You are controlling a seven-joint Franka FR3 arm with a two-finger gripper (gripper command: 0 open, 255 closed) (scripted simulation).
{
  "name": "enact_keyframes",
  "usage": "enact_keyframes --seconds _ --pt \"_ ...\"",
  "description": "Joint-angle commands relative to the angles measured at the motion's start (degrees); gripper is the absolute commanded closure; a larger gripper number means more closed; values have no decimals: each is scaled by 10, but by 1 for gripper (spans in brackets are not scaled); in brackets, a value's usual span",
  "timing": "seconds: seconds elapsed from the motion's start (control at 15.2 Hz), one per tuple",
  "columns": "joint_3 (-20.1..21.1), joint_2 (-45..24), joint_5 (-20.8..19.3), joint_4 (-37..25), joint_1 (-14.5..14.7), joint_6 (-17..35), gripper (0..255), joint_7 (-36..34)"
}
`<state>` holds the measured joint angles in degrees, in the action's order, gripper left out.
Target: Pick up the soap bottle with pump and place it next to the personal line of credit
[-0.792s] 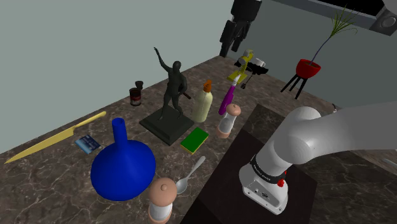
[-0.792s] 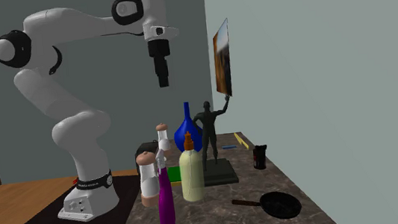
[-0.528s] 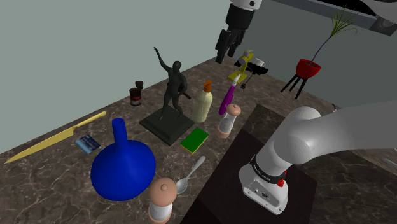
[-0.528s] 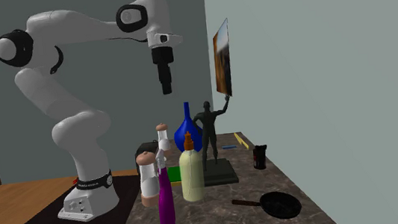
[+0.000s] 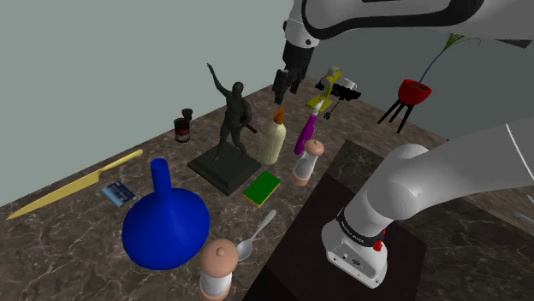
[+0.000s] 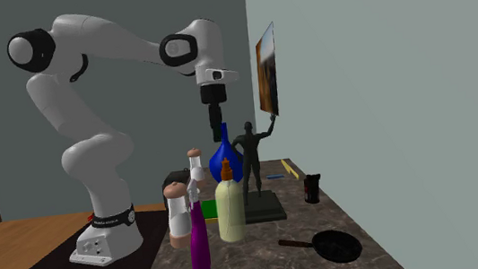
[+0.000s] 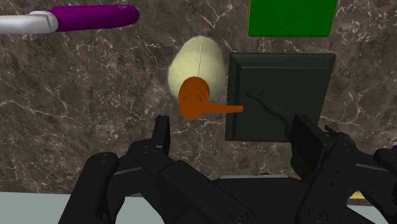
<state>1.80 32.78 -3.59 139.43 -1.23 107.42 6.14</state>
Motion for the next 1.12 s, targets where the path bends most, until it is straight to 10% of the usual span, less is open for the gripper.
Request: enact_keyframes --seconds 0.0,1.06 --pt "0 -28 -10 18 -4 45 0 -2" --pt "-3 -62 -21 66 -10 127 0 -4"
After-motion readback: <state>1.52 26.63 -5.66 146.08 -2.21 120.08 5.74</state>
